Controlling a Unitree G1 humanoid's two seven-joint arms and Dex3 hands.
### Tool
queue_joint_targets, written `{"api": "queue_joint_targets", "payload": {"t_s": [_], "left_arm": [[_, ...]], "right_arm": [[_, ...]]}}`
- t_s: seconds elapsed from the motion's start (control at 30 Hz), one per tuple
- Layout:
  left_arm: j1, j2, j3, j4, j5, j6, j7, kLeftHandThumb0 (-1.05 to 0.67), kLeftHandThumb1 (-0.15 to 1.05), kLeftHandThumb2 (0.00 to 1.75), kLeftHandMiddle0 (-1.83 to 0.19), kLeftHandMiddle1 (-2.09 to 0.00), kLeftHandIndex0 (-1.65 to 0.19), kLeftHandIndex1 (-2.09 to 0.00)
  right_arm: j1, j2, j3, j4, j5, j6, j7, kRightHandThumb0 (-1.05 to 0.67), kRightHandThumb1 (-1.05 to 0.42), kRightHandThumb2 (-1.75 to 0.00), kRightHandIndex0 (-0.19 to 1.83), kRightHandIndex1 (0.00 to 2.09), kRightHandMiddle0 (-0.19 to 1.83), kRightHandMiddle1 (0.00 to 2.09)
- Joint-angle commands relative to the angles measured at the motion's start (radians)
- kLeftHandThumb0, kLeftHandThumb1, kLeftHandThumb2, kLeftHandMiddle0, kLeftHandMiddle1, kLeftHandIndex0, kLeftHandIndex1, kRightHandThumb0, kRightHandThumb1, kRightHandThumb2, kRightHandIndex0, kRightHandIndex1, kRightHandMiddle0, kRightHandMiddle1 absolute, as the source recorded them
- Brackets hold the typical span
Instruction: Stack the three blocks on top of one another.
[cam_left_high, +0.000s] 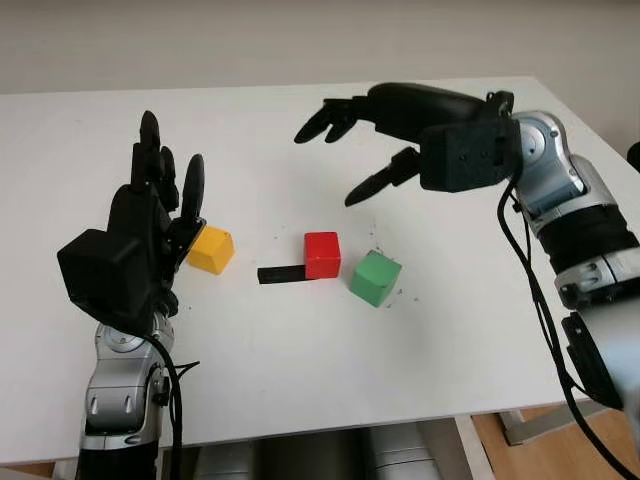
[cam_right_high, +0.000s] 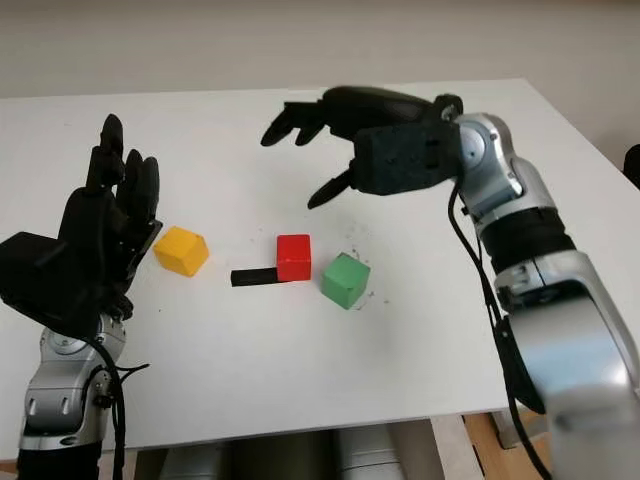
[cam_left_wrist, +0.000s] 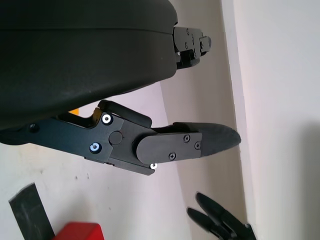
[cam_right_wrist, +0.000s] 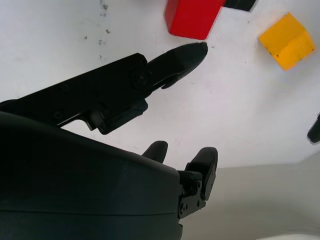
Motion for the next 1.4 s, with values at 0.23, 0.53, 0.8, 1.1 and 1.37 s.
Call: {"api": "queue_joint_targets", "payload": {"t_s": [0.23, 0.53, 0.8, 1.1, 1.37], "left_arm": [[0.045, 0.095, -0.017, -0.106, 0.174, 0.041, -0.019, -0.65, 1.05, 0.10, -0.20, -0.10, -0.04, -0.11], [0.104, 0.341, -0.037, -0.213, 0.276, 0.143, -0.329, -0.70, 0.97, 0.04, -0.12, -0.04, -0.04, -0.09], [0.068, 0.480, -0.089, -0.201, 0.359, 0.214, -0.487, -0.75, 0.91, 0.04, -0.05, -0.04, -0.02, -0.07], [0.017, 0.408, -0.246, -0.129, 0.622, 0.356, -0.397, -0.75, 0.91, 0.05, 0.04, -0.03, 0.09, -0.02], [-0.007, 0.323, -0.321, -0.039, 0.789, 0.387, -0.271, -0.72, 0.93, 0.06, 0.02, -0.06, 0.10, -0.03]], "right_arm": [[0.110, 0.000, -0.087, -0.140, 0.093, 0.155, -0.016, -0.62, -0.87, -0.06, -0.18, 0.94, -0.13, 0.80], [0.172, 0.020, -0.154, -0.214, 0.170, 0.262, -0.064, -0.59, -0.88, -0.06, -0.15, 0.90, -0.13, 0.80], [0.169, 0.036, -0.200, -0.215, 0.233, 0.329, -0.079, -0.57, -0.89, -0.06, -0.14, 0.82, -0.13, 0.76], [0.167, 0.043, -0.216, -0.229, 0.244, 0.359, -0.114, -0.57, -0.89, -0.05, -0.09, 0.82, -0.11, 0.77], [0.168, 0.042, -0.217, -0.241, 0.249, 0.382, -0.106, -0.57, -0.89, -0.05, -0.07, 0.81, -0.09, 0.75]]}}
